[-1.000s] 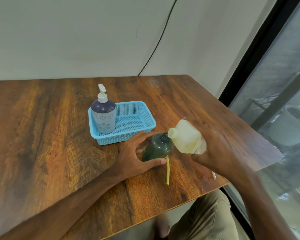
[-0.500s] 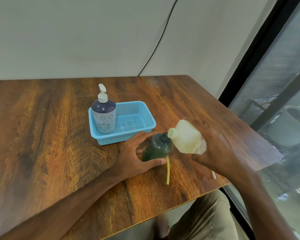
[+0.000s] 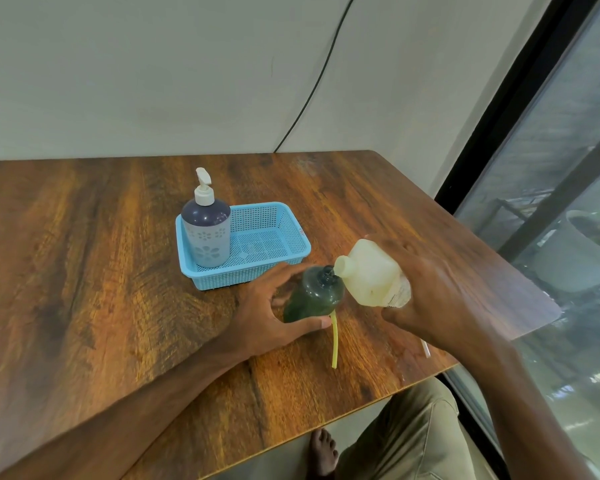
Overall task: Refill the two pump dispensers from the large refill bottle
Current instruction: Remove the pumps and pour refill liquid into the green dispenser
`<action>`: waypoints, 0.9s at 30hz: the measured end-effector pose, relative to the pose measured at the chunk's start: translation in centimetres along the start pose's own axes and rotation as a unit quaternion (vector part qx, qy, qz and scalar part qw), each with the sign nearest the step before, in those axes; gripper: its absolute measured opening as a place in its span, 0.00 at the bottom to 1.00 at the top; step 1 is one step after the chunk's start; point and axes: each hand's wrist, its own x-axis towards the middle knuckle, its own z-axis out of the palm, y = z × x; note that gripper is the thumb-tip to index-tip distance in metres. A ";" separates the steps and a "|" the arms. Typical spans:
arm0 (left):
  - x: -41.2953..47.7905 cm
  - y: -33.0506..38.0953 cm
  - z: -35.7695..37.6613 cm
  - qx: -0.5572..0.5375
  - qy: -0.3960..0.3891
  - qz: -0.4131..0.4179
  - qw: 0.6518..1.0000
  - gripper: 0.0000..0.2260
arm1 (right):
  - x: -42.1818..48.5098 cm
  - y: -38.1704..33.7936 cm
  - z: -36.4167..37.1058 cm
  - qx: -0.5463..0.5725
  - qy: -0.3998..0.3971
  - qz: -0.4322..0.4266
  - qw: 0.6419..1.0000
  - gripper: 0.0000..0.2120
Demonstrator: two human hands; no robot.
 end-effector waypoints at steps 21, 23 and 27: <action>0.0 0.1 0.0 -0.005 -0.002 0.003 1.000 0.36 | 0.0 -0.6 -0.5 -0.011 0.001 0.011 1.000 0.49; 0.1 0.3 0.0 -0.002 -0.002 0.003 1.000 0.35 | 0.1 -0.6 -0.5 -0.011 -0.003 0.010 1.000 0.49; 0.1 0.4 0.0 0.009 -0.004 0.000 1.000 0.34 | 0.1 -0.7 -0.7 -0.009 -0.006 0.008 1.000 0.48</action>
